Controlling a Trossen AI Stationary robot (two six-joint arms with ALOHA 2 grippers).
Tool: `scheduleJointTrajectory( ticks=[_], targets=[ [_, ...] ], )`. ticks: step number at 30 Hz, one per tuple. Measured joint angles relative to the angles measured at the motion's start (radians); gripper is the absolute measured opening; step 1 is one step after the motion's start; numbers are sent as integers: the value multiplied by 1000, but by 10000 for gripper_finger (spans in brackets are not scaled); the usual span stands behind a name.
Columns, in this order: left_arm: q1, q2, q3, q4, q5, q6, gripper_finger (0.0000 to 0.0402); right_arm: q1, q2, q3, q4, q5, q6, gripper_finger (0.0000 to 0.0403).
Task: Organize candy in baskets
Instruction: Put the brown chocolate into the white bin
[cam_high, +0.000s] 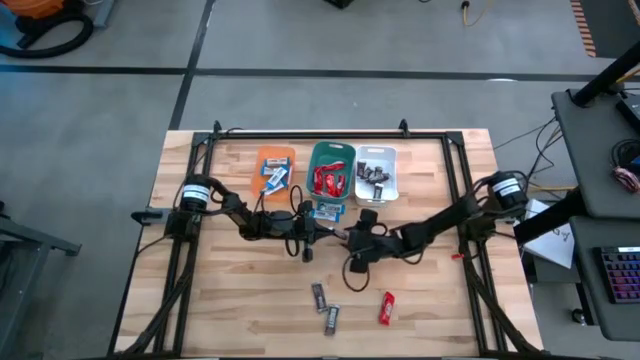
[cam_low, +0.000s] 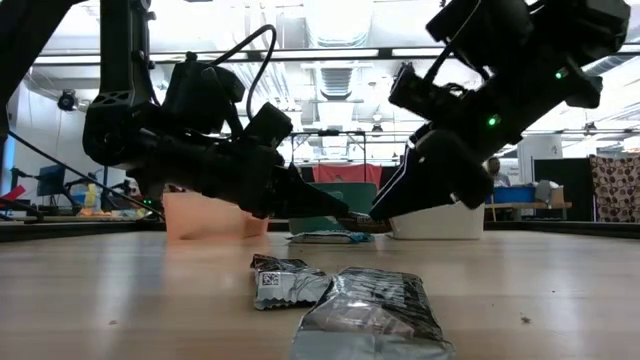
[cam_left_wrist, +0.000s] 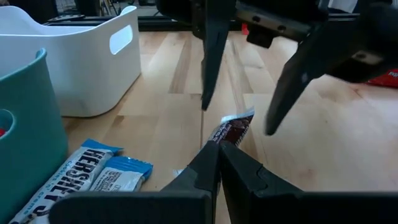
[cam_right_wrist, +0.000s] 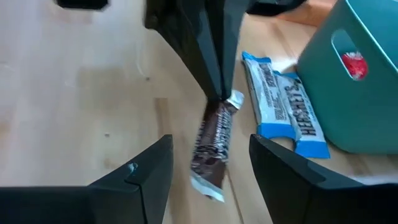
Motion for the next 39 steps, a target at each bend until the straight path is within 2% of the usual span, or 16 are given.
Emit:
scheduleJointTrajectory(
  ticks=[4, 11, 19, 30, 39],
  targets=[
    [0, 0, 0, 0, 0, 0, 0, -17, 28, 19, -39, -5, 25, 186],
    [0, 0, 0, -3, 0, 1, 0, -48, 84, 31, -34, -79, 56, 162],
    [0, -1, 0, -5, 0, 2, 0, -52, 118, 34, -17, -82, 71, 128],
    [0, -12, -1, 10, 0, 2, 0, -53, 120, 33, -23, -127, 66, 17],
    [0, -157, -69, 10, 0, 40, 0, -54, 96, 30, -37, -145, 60, 9]
  ],
)
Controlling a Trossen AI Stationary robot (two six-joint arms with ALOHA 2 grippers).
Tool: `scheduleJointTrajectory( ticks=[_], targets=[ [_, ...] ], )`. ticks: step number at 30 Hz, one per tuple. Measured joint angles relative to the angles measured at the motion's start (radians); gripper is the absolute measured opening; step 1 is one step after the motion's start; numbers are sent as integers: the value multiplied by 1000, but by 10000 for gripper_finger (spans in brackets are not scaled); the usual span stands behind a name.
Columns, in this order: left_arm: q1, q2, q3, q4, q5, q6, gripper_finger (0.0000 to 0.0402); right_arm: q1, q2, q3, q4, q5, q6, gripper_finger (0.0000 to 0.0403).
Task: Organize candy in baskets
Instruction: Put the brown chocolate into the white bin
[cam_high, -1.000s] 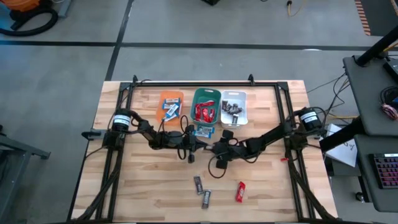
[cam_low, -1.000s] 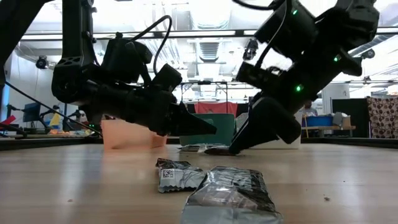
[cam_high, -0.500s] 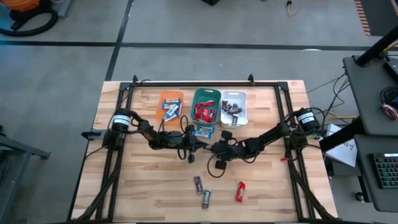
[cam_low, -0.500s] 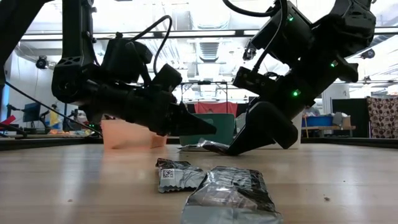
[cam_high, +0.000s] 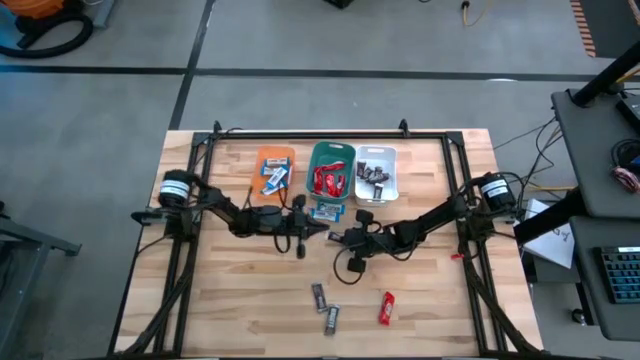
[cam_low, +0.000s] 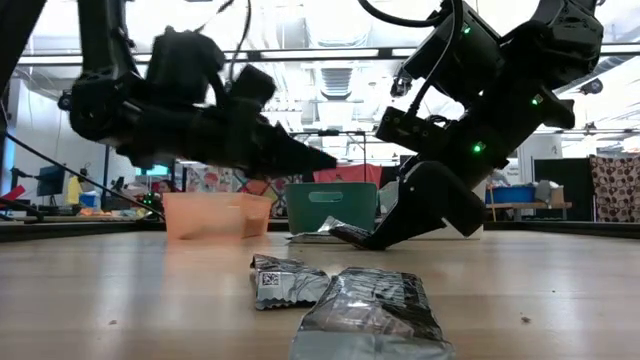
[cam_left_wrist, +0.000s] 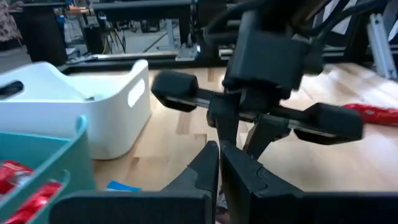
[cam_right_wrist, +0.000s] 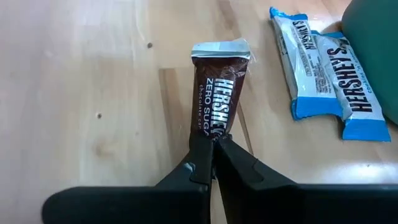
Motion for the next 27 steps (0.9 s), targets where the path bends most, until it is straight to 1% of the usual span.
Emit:
scheduleJointTrajectory(
  ticks=[5, 12, 17, 24, 27],
  targets=[
    [0, -109, -90, -12, 0, 11, 0, 1, -45, -4, -19, -12, -26, 9],
    [0, -197, -184, -40, -1, -21, 0, 1, -132, -3, -60, -3, -40, 9],
    [0, -222, -230, -45, -2, -37, 0, 2, -206, -2, -79, 0, -63, 9],
    [0, -237, -246, -44, -10, -37, 0, -3, -346, -1, -131, 22, -100, 9],
    [0, -241, -247, -44, -10, -37, 0, -13, -415, -1, -174, 96, -104, 9]
  ],
)
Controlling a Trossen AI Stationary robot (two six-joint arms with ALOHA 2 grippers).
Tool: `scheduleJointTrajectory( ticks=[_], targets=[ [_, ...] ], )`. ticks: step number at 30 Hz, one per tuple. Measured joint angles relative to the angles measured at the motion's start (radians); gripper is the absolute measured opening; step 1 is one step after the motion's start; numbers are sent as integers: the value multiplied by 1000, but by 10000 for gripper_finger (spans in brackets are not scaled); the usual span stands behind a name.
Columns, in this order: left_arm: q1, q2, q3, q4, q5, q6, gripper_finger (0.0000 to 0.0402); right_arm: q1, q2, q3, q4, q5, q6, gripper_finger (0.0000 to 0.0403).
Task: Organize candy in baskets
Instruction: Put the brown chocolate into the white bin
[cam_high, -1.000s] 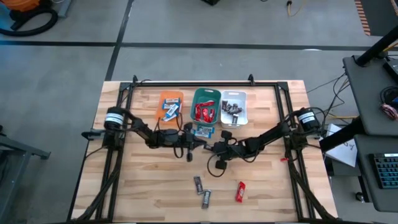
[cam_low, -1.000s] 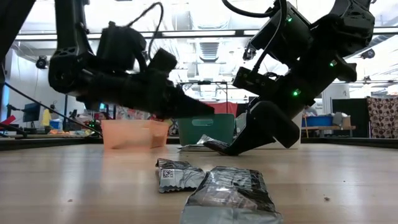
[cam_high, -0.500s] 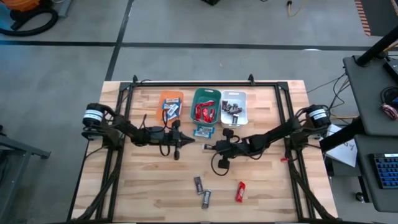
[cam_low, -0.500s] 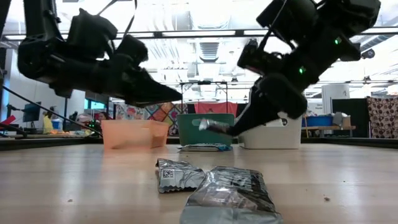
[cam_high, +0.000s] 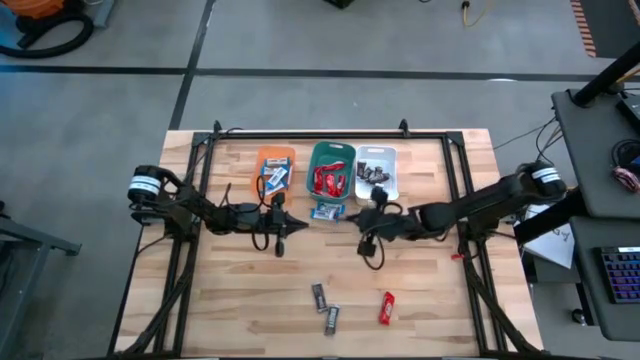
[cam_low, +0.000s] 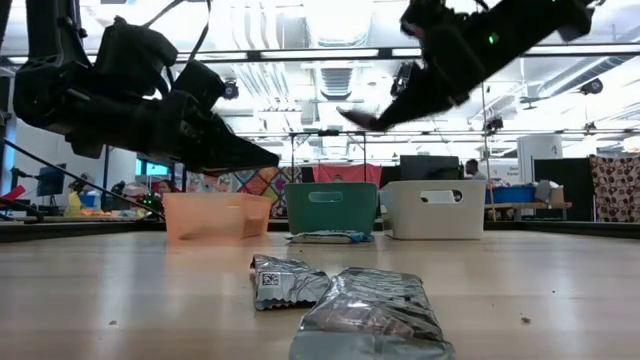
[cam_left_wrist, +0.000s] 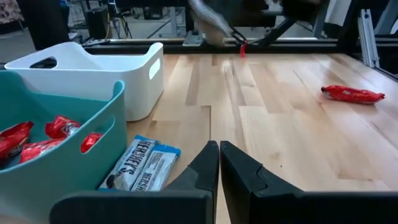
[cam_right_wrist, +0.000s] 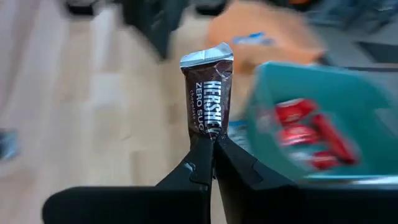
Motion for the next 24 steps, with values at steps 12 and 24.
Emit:
scheduleJointTrajectory(
  ticks=[12, 24],
  targets=[
    [0, -3, 1, -2, 0, -1, 0, -177, -210, 1, -243, 114, 116, 9],
    [0, -3, 2, -7, -1, -1, 0, -385, -177, 1, -415, 68, 280, 9]
  ],
)
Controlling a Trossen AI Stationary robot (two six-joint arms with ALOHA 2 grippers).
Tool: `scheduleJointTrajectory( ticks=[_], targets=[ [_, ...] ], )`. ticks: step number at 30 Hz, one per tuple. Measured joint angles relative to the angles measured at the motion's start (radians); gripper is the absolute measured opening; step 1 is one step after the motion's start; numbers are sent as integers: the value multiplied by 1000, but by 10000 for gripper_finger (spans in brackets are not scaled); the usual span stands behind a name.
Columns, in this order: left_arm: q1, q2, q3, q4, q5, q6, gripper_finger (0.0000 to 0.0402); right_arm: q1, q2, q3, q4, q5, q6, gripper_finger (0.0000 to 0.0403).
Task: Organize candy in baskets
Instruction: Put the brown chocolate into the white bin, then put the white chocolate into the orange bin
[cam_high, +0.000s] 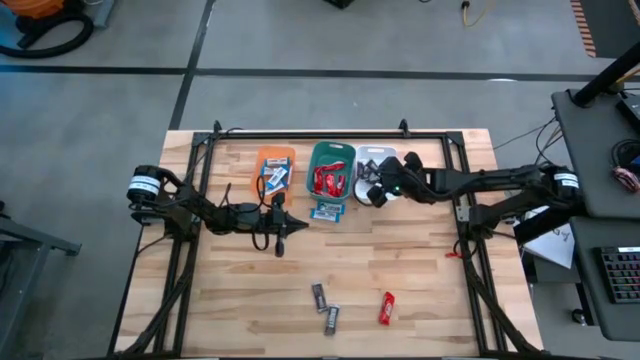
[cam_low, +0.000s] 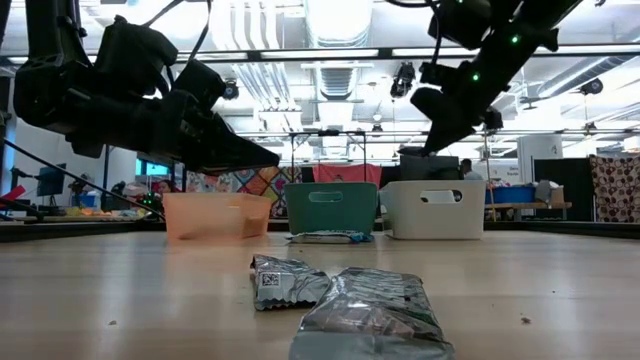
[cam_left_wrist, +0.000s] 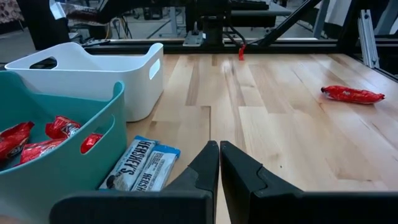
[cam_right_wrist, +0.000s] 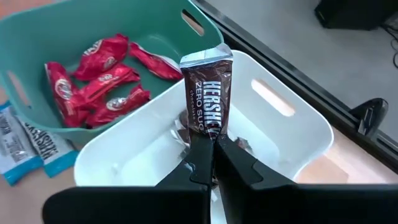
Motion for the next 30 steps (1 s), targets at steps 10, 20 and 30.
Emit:
scheduleJointTrajectory(
  ticks=[10, 20, 30],
  targets=[
    [0, 0, 0, 0, 0, -7, 0, -18, 11, 0, -5, 0, -1, 9],
    [0, 0, 0, 0, 0, -22, 0, -19, 11, 0, -11, 0, 26, 21],
    [0, -1, 0, 0, 2, -22, 0, -19, 11, 0, -11, 8, 53, 122]
  ],
)
